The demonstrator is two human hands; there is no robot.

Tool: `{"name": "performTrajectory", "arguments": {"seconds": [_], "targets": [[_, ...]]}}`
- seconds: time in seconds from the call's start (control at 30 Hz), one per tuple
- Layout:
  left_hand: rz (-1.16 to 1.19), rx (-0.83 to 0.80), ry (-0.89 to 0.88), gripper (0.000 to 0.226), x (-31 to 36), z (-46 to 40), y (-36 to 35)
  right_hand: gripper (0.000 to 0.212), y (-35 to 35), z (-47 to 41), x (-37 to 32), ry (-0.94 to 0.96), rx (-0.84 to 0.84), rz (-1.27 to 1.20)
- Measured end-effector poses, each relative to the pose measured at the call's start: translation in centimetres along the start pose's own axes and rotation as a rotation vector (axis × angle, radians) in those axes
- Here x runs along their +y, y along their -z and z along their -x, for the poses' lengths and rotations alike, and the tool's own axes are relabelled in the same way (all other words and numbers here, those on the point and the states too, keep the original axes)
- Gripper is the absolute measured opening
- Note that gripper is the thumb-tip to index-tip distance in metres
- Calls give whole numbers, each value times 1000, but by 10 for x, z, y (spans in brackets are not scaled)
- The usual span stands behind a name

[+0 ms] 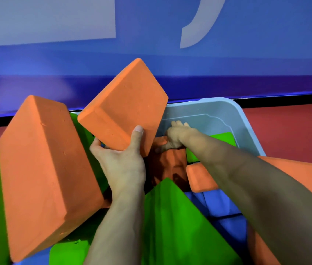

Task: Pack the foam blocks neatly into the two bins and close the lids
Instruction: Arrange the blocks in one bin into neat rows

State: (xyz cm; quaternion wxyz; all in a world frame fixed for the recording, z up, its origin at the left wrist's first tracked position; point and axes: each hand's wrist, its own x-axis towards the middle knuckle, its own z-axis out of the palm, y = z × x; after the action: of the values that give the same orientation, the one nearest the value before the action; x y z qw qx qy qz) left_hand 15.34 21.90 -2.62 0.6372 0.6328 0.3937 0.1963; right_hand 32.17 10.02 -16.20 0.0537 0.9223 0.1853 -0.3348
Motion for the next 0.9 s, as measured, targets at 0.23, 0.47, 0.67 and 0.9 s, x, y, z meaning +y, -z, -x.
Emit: {"name": "performTrajectory", "arguments": {"seconds": [0.23,0.47,0.67,0.9], "targets": [[-45,-44,-151,90,14,5,3,88,-3,29,4,111,82,-161],[-120,-86,-324,86,37,13,13,92,0,63,0,190,295,-87],[-81,-91,-303,84,41,15,17,90,-13,73,2,188,393,-53],[-94,-117,-283,83,35,13,14,92,1,72,9,269,321,-14]]}}
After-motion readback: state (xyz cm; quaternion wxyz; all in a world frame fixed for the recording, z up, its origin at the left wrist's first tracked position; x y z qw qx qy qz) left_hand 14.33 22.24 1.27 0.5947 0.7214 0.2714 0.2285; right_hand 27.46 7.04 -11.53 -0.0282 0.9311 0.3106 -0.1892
